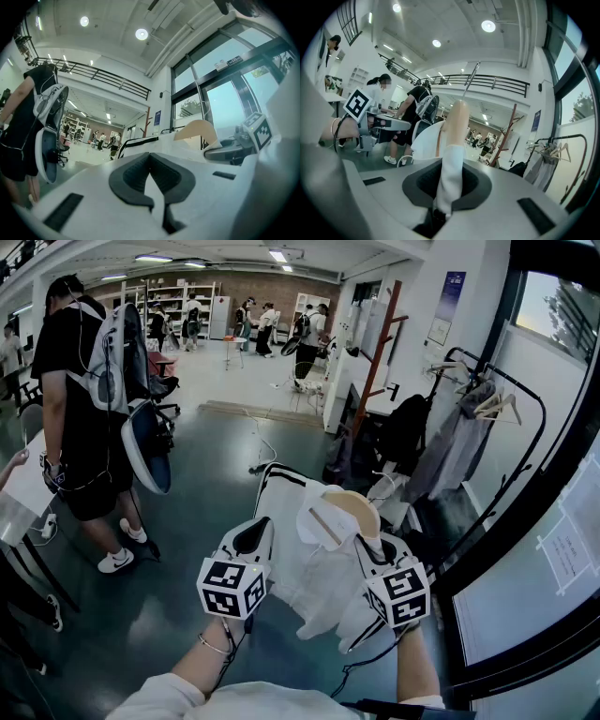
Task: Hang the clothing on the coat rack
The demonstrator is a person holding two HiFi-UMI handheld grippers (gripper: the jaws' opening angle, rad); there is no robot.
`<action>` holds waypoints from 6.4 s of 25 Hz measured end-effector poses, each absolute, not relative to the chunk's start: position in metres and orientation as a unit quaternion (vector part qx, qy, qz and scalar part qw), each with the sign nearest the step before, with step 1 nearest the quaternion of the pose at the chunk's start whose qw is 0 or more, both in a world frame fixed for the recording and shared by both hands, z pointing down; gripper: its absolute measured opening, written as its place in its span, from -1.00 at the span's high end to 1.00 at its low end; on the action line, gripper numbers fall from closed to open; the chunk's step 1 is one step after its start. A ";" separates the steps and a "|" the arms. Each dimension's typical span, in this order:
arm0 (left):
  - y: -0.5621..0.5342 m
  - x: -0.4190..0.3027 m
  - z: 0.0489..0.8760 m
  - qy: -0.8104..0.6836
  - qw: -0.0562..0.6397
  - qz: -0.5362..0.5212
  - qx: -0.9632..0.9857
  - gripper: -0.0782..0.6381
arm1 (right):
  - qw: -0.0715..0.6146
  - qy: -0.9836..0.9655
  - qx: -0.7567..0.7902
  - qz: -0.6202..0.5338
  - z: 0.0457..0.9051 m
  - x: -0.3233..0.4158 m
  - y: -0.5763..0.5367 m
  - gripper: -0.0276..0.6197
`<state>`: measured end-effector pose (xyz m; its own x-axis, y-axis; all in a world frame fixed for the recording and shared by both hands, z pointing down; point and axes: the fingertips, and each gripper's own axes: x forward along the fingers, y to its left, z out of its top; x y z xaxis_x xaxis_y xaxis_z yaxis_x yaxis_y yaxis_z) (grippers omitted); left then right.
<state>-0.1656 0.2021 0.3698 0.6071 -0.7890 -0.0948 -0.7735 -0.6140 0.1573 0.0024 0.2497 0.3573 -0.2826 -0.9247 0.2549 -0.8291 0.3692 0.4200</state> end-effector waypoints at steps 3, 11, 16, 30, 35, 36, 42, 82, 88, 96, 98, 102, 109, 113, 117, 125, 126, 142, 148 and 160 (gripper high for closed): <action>0.201 -0.170 0.372 -0.440 0.054 -0.077 0.893 0.76 | 0.235 -0.794 0.552 -0.100 0.358 0.001 0.249 0.77; 0.195 -0.194 0.378 -0.440 0.059 -0.078 0.893 0.76 | 0.235 -0.792 0.554 -0.098 0.356 -0.016 0.241 0.77; 0.200 -0.193 0.379 -0.435 0.056 -0.077 0.895 0.76 | 0.224 -0.788 0.566 -0.091 0.355 -0.009 0.247 0.77; 0.179 -0.196 0.400 -0.425 0.065 -0.067 0.900 0.76 | 0.225 -0.773 0.587 -0.087 0.361 -0.002 0.223 0.77; 0.143 -0.181 0.391 -0.433 0.059 -0.072 0.896 0.76 | 0.229 -0.771 0.586 -0.098 0.353 0.019 0.186 0.77; 0.138 -0.180 0.390 -0.435 0.058 -0.071 0.896 0.76 | 0.229 -0.771 0.586 -0.099 0.352 0.022 0.180 0.77; 0.094 -0.154 0.389 -0.439 0.051 -0.062 0.895 0.76 | 0.222 -0.768 0.592 -0.104 0.355 0.054 0.139 0.77; -0.101 -0.051 0.403 -0.445 0.050 -0.031 0.894 0.76 | 0.240 -0.794 0.552 -0.079 0.381 0.150 -0.061 0.77; -0.137 -0.033 0.404 -0.431 0.058 -0.046 0.899 0.76 | 0.252 -0.792 0.550 -0.084 0.375 0.158 -0.086 0.77; -0.205 -0.009 0.402 -0.415 0.068 -0.063 0.905 0.76 | 0.251 -0.784 0.562 -0.072 0.369 0.181 -0.137 0.77; -0.225 -0.004 0.400 -0.413 0.072 -0.067 0.905 0.76 | 0.255 -0.783 0.562 -0.069 0.368 0.186 -0.152 0.77; -0.259 0.011 0.387 -0.401 0.065 -0.072 0.911 0.76 | 0.269 -0.775 0.567 -0.078 0.360 0.195 -0.184 0.77; -0.313 0.020 0.376 -0.394 0.057 -0.072 0.914 0.76 | 0.255 -0.775 0.574 -0.072 0.355 0.208 -0.236 0.77; -0.340 0.025 0.374 -0.387 0.053 -0.070 0.918 0.76 | 0.249 -0.774 0.578 -0.070 0.354 0.213 -0.262 0.77; -0.368 0.029 0.372 -0.380 0.053 -0.069 0.921 0.76 | 0.253 -0.775 0.575 -0.077 0.349 0.212 -0.287 0.77; -0.409 0.047 0.367 -0.365 0.050 -0.072 0.927 0.76 | 0.262 -0.774 0.571 -0.082 0.347 0.219 -0.321 0.77; -0.412 0.047 0.369 -0.363 0.050 -0.072 0.928 0.76 | 0.262 -0.775 0.570 -0.081 0.348 0.218 -0.324 0.77; -0.439 0.070 0.388 -0.380 0.072 -0.056 0.921 0.76 | 0.283 -0.798 0.526 -0.079 0.361 0.235 -0.358 0.77; -0.444 0.089 0.371 -0.388 0.051 -0.057 0.918 0.76 | 0.272 -0.808 0.514 -0.098 0.346 0.253 -0.364 0.77; -0.442 0.091 0.366 -0.400 0.036 -0.054 0.914 0.76 | 0.267 -0.818 0.496 -0.115 0.325 0.271 -0.368 0.77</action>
<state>0.0913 -0.4421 0.3659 0.6742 -0.7353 -0.0698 -0.7276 -0.6774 0.1082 0.2707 -0.3682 0.3252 -0.3653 -0.8731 0.3228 -0.7506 0.4813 0.4526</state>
